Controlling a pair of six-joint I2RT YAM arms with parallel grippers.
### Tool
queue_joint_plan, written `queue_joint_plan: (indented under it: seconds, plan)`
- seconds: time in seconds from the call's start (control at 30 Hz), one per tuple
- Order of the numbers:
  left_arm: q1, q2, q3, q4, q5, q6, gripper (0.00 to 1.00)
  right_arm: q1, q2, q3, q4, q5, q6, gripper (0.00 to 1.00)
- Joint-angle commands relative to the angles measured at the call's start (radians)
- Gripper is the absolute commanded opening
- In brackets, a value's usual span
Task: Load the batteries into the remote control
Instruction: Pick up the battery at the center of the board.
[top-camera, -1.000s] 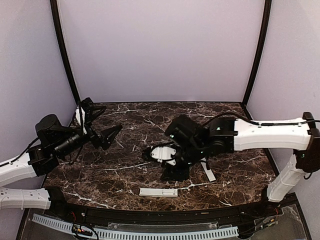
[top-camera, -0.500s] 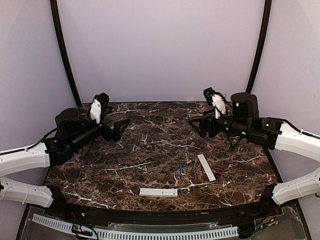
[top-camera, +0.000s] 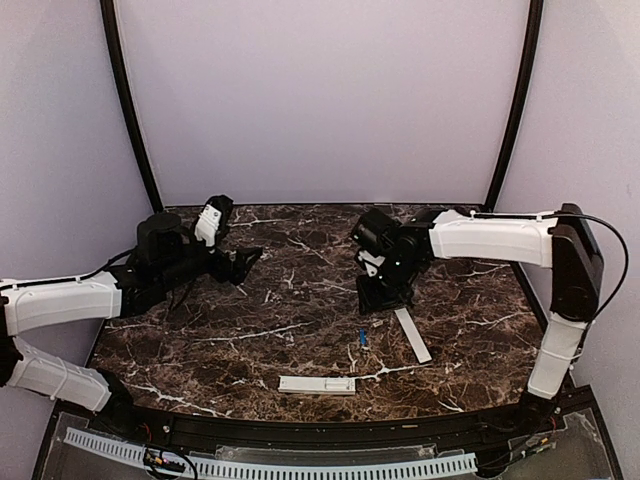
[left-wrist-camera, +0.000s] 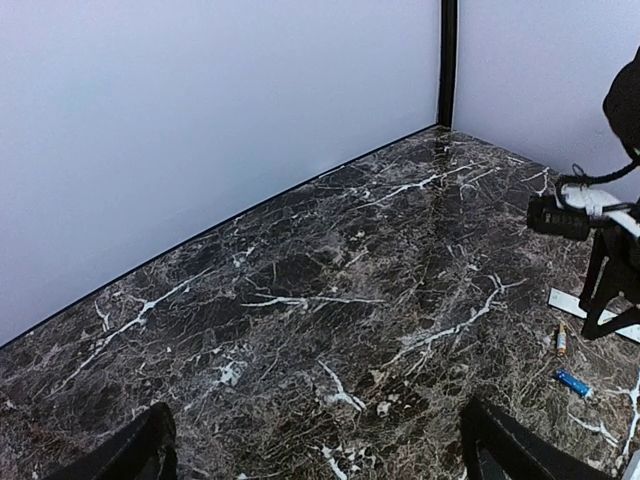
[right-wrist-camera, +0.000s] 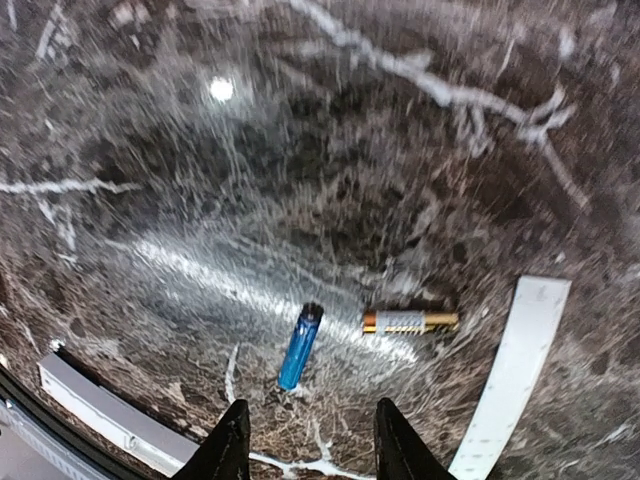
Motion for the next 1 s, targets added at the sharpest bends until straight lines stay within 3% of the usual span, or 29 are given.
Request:
queue_joint_plan:
  seconds: [0.0,0.17,0.27,0.4,0.53,0.8,0.97]
  plan:
    - [0.004,-0.013,0.010,-0.013,0.058,0.033,0.98,0.035,0.057,0.050,-0.137,-0.017,0.099,0.39]
    - [0.004,-0.020,-0.006,0.008,0.085,0.036,0.98,0.027,0.121,0.114,-0.193,0.062,-0.061,0.39]
    - [0.004,-0.028,-0.006,0.009,0.095,0.048,0.99,0.028,0.140,0.137,-0.192,0.038,-0.370,0.43]
    - [0.004,-0.043,-0.012,0.013,0.097,0.074,0.99,0.026,0.057,0.008,-0.043,0.030,-0.819,0.53]
    - [0.004,-0.055,-0.017,0.015,0.102,0.097,0.98,0.005,-0.008,-0.076,0.058,-0.059,-1.147,0.59]
    - [0.004,-0.052,-0.011,0.007,0.116,0.111,0.99,-0.060,0.127,0.052,-0.039,-0.088,-1.288,0.53]
    - [0.005,-0.054,-0.011,0.002,0.102,0.129,0.99,-0.085,0.176,0.089,-0.080,-0.130,-1.296,0.50]
